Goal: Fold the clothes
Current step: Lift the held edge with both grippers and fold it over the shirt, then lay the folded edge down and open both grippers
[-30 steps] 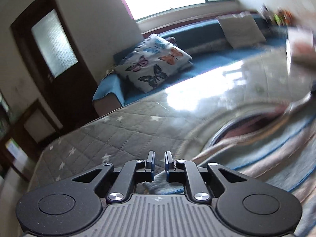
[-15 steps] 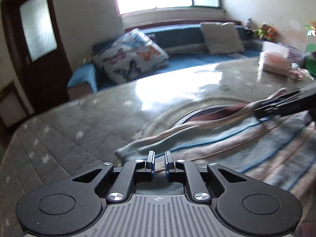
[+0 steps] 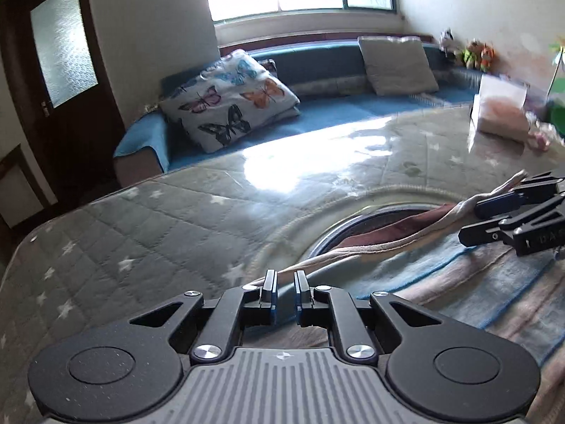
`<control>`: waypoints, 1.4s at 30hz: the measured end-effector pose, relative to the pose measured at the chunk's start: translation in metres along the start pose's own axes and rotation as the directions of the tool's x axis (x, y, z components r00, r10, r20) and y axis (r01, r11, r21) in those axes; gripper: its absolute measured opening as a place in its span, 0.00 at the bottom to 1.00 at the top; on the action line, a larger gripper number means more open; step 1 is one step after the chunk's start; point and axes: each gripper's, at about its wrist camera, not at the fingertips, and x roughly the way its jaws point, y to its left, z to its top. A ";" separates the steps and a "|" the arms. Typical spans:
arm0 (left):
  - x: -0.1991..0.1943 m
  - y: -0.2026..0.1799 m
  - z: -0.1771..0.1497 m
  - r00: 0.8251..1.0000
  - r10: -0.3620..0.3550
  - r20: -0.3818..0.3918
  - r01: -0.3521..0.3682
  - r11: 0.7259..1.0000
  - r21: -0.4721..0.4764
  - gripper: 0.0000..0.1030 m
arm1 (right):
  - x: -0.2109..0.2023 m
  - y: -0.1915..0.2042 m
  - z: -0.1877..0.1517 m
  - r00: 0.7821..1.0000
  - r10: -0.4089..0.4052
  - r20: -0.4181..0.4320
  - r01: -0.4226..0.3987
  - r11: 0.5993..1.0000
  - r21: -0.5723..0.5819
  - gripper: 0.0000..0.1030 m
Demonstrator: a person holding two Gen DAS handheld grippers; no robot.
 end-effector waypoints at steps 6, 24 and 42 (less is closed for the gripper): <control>0.040 0.006 0.001 0.996 0.067 -0.063 -0.068 0.998 -0.014 0.13 | 0.006 0.002 0.000 1.000 -0.018 -0.005 0.018 0.999 -0.029 0.56; 0.035 -0.016 0.006 0.999 0.000 -0.047 -0.001 1.000 -0.020 0.23 | 0.010 0.039 -0.007 0.996 -0.086 0.002 0.085 0.984 -0.155 0.70; -0.029 -0.025 -0.048 0.999 0.037 0.021 -0.038 0.998 0.040 0.43 | -0.019 0.108 -0.048 0.998 -0.053 -0.025 0.041 0.935 -0.353 0.82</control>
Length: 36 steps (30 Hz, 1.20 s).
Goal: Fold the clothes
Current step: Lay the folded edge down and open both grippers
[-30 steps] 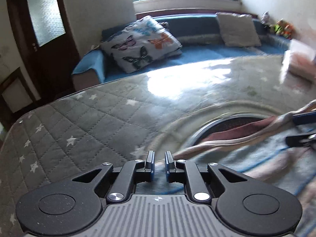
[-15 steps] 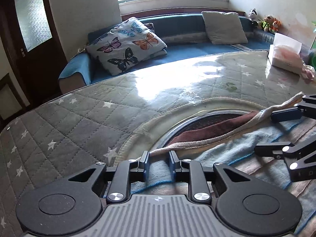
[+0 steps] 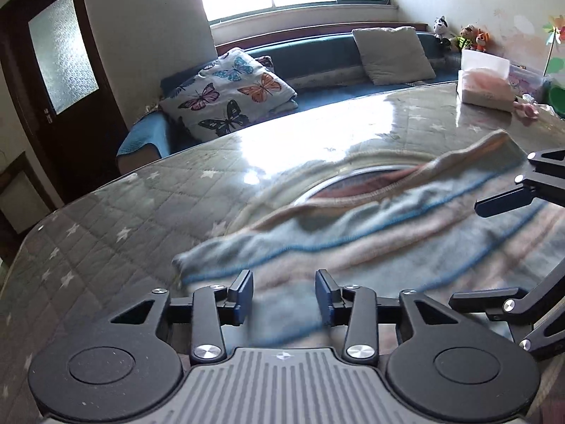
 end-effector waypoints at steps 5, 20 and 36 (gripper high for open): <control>-0.025 0.003 -0.025 0.999 0.030 0.013 -0.030 0.999 -0.027 0.52 | -0.011 0.016 -0.009 1.000 0.012 0.007 -0.012 1.000 -0.009 0.87; -0.067 0.038 -0.062 0.999 0.045 0.008 -0.041 0.960 -0.278 0.54 | -0.051 -0.005 -0.044 1.000 0.021 0.014 -0.023 0.987 0.156 0.88; -0.067 0.045 -0.073 0.999 0.021 -0.028 -0.029 0.943 -0.333 0.48 | -0.093 -0.072 -0.096 0.999 -0.049 0.010 0.040 0.905 0.423 0.88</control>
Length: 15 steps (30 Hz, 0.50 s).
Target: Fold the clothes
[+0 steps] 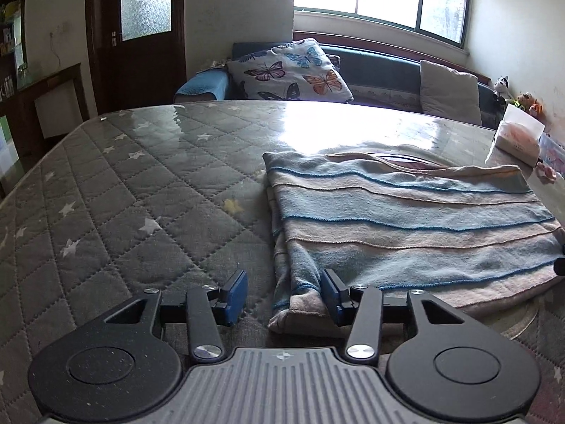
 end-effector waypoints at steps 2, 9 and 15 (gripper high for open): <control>0.000 0.000 0.000 1.000 -0.002 -0.002 0.002 1.000 -0.002 0.48 | -0.004 -0.003 0.001 1.000 -0.015 0.009 0.015 1.000 0.009 0.88; 0.000 -0.003 0.000 1.000 0.001 -0.002 -0.001 1.000 0.000 0.47 | -0.013 -0.018 0.017 0.996 -0.022 0.082 0.018 0.999 0.050 0.87; 0.001 -0.002 0.000 1.000 -0.004 -0.005 0.004 1.000 0.000 0.48 | 0.012 -0.018 0.020 0.999 0.028 0.047 -0.032 0.997 0.072 0.82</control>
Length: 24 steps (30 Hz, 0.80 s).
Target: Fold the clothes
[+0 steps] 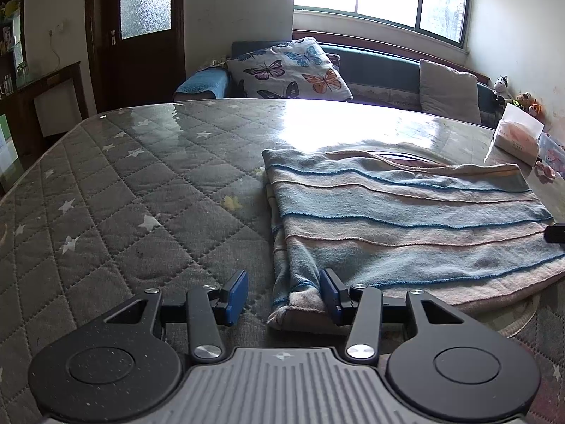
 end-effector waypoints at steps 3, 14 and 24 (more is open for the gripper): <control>-0.001 0.000 0.002 1.000 -0.001 -0.007 0.001 1.000 0.011 0.48 | 0.002 -0.006 -0.001 1.000 -0.016 0.002 0.016 1.000 0.020 0.72; -0.004 -0.007 0.001 0.998 -0.042 -0.039 0.042 0.999 0.002 0.44 | -0.012 -0.034 -0.010 0.984 -0.176 -0.010 0.176 0.982 0.062 0.64; -0.012 -0.006 -0.003 0.993 -0.108 -0.054 0.106 0.994 -0.026 0.17 | -0.025 -0.033 -0.016 0.991 -0.136 -0.008 0.136 0.988 0.076 0.15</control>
